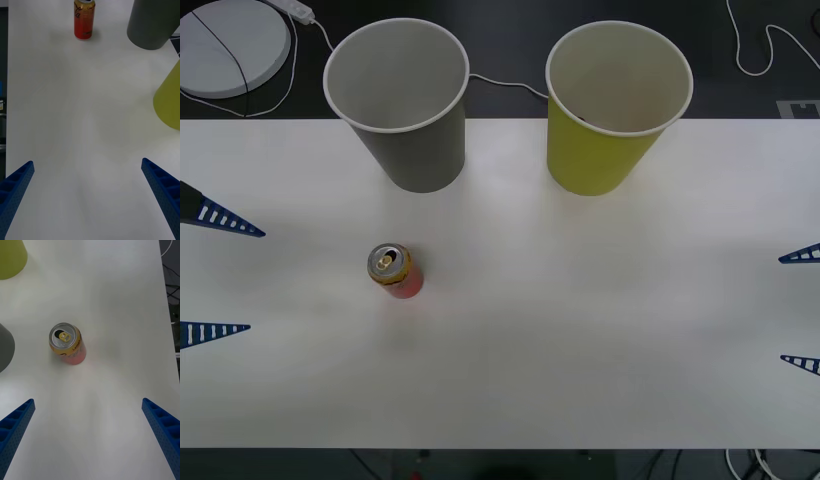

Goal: Put the can into the green bin and the plastic bottle into the gray bin

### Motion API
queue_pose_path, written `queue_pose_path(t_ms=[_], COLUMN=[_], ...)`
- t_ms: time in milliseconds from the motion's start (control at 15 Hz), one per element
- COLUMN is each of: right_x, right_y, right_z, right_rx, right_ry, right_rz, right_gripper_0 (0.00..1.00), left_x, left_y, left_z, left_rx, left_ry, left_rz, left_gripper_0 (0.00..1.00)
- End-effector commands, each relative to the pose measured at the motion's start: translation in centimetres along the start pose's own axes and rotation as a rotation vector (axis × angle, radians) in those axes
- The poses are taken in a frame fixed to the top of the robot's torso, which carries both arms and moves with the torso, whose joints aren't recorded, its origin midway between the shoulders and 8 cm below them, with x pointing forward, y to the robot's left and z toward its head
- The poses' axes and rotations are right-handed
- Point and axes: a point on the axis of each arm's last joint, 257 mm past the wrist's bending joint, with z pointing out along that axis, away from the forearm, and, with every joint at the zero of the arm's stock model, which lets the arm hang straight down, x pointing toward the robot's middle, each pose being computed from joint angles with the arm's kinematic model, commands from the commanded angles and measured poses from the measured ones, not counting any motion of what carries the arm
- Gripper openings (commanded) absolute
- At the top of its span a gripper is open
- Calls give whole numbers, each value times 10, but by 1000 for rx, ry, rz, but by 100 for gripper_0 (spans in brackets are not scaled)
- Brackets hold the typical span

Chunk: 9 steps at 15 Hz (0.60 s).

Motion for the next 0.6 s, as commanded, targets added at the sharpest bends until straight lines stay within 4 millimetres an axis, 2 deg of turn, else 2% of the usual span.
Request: queue_pose_path(t_ms=[67, 267, 333, 600], right_x=[0, 0, 0, 0], right_y=[0, 0, 0, 0], right_z=[0, 0, 0, 0], right_rx=[0, 0, 0, 0], right_ry=[0, 0, 0, 0], right_rz=[0, 0, 0, 0], right_gripper_0=[100, 100, 100, 100], left_x=[0, 0, 5, 9], left_y=[0, 0, -12, -12], left_z=[0, 0, 9, 12], left_rx=[0, 0, 36, 53], left_ry=[0, 0, -9, -23], left_rz=[0, 0, -29, -56], left_gripper_0=[100, 100, 100, 100])
